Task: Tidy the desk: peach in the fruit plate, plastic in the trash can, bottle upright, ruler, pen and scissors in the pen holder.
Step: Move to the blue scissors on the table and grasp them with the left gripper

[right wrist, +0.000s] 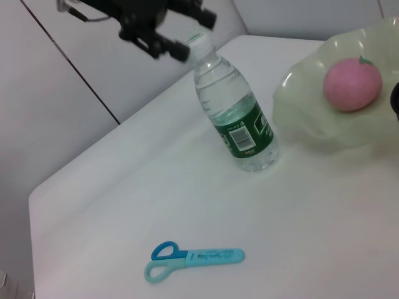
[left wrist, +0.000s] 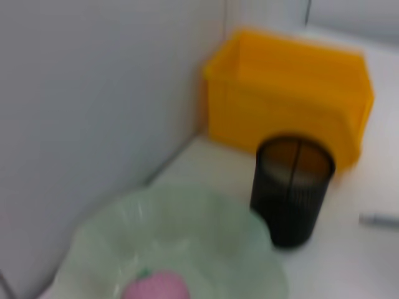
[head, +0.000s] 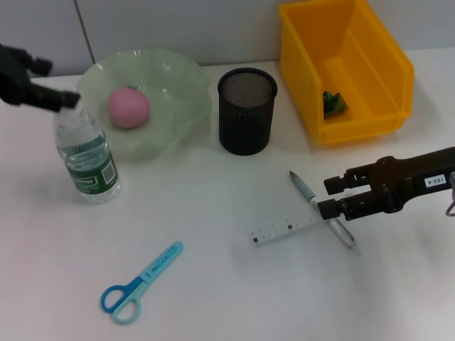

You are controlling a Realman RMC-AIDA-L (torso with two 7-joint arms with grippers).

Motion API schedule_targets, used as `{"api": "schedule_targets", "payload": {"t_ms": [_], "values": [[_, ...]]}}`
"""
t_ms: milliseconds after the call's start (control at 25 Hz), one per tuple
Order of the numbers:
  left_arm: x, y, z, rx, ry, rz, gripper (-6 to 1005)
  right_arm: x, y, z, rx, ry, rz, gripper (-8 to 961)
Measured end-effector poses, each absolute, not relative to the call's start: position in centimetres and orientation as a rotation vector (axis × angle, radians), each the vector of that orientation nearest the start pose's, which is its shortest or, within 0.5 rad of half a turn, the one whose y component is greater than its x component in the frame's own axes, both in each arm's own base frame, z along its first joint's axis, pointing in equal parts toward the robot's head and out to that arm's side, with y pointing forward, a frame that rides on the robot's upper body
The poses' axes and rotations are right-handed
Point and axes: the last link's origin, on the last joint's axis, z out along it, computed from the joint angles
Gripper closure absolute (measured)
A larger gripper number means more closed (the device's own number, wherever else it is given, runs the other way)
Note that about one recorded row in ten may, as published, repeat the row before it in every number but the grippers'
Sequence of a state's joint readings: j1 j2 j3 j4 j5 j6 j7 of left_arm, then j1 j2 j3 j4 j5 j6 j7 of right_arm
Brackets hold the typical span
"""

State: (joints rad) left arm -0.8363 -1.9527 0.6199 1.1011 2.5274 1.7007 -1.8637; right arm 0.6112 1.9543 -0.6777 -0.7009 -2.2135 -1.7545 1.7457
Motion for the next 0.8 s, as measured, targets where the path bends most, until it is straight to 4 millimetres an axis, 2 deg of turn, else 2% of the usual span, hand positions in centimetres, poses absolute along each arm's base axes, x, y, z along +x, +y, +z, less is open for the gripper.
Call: {"api": "schedule_targets", "payload": {"t_ms": [40, 120, 320, 560, 800], "values": [[-18.9, 40.4, 13.5, -2.678, -0.545, -0.134, 144, 26.4, 33.3, 4.4, -2.896, 0.988, 0.442, 228], [-18.9, 39.6, 14.1, -2.697, -0.534, -0.214, 144, 26.4, 33.3, 4.4, -2.895, 0.990, 0.443, 228], [-19.1, 36.7, 13.6, -2.823, -0.465, -0.361, 143, 26.3, 33.3, 4.4, -2.900, 0.990, 0.447, 228], [-19.4, 34.8, 9.9, -2.932, -0.473, -0.298, 142, 26.1, 33.5, 4.5, -2.900, 0.990, 0.447, 228], [-18.4, 34.0, 7.7, -2.958, -0.630, -0.139, 144, 26.2, 33.7, 4.7, -2.889, 0.998, 0.440, 229]]}}
